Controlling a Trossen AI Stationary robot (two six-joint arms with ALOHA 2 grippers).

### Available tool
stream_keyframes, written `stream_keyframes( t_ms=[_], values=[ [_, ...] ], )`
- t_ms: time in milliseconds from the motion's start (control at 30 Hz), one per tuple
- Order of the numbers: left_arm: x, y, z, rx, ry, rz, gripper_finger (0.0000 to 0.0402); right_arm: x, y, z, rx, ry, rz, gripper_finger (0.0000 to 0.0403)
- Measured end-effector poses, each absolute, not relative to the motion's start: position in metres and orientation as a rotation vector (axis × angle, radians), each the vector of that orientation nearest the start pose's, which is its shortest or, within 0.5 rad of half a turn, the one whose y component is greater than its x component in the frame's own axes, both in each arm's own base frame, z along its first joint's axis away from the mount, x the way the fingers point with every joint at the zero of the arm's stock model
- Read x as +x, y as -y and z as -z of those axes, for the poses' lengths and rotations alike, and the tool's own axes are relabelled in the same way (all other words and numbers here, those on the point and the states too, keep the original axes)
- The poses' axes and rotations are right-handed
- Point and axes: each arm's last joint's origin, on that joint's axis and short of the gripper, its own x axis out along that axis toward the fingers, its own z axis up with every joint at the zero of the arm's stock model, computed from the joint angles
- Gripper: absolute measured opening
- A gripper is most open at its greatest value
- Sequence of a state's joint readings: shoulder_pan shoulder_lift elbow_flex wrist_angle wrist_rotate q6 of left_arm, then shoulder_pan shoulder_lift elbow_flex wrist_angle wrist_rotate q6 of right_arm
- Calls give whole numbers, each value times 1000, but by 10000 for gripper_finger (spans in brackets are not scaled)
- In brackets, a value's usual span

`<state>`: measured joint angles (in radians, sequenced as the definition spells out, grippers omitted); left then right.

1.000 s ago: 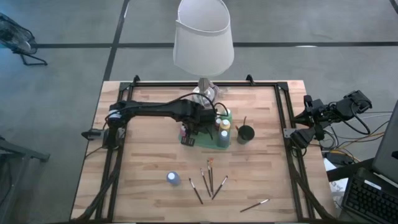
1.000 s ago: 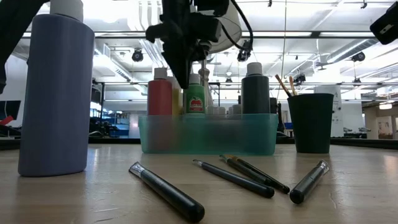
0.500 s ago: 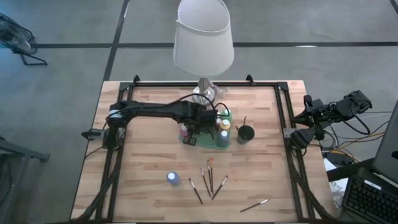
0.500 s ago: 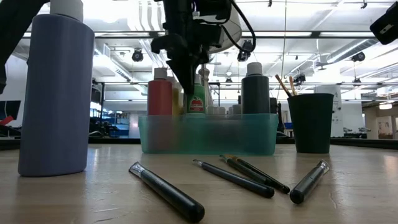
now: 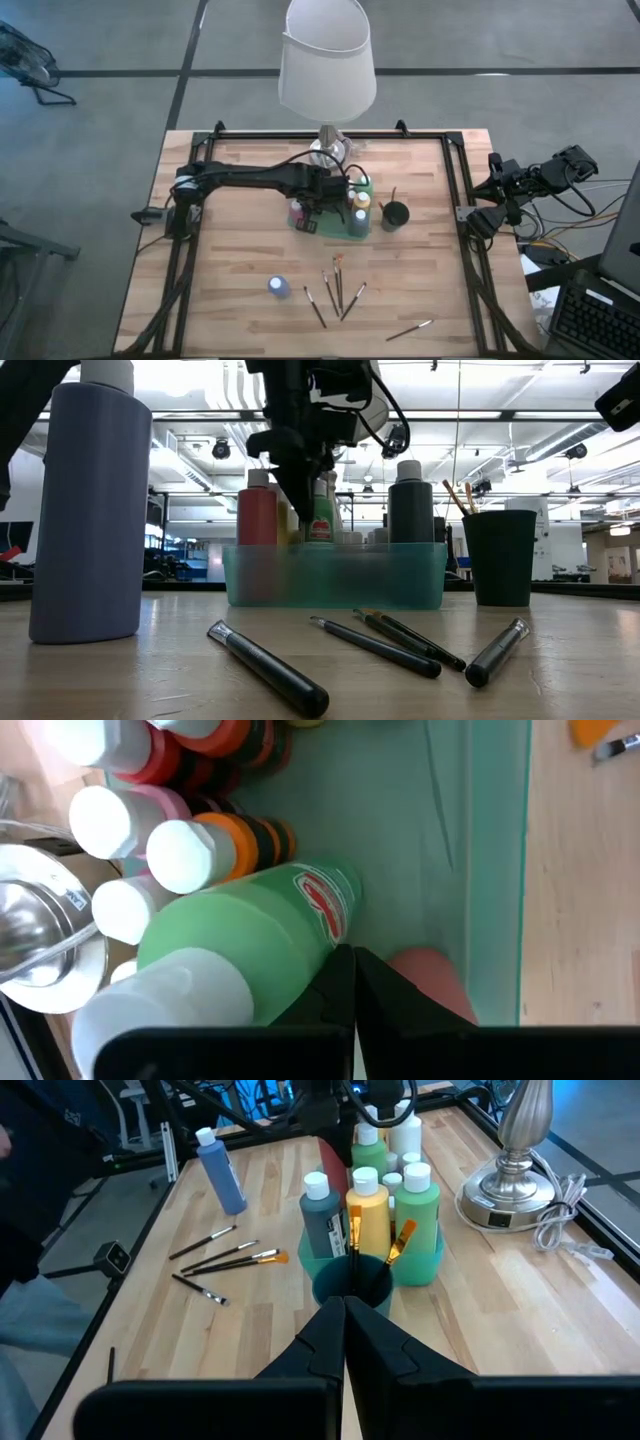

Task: Pick & Place Paint Supplies
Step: Put the green paint bottle into the green bin, then move the blue paint bottle to the right

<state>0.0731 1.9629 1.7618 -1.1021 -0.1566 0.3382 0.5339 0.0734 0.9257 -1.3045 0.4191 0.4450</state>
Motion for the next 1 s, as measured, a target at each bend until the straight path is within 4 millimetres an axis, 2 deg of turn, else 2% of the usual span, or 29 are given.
stream_keyframes(
  t_ms=[400, 533, 633, 767, 1000],
  values=[
    [397, -36, -265, 324, -1324, 9, 0, -30, 32, -306, 231, -418, -22, 8],
    [390, -32, -279, 309, -1338, 5, 0, -31, 32, -306, 231, -417, -21, 8],
    [381, -26, -305, 284, -1258, -6, 0, -31, 32, -306, 231, -417, -22, 8],
    [363, -17, -350, 181, -1074, 9, 0, -31, 32, -306, 231, -417, -21, 8],
    [310, -4, -429, 53, -704, 27, 2, -30, 32, -306, 231, -418, -22, 8]
  ],
)
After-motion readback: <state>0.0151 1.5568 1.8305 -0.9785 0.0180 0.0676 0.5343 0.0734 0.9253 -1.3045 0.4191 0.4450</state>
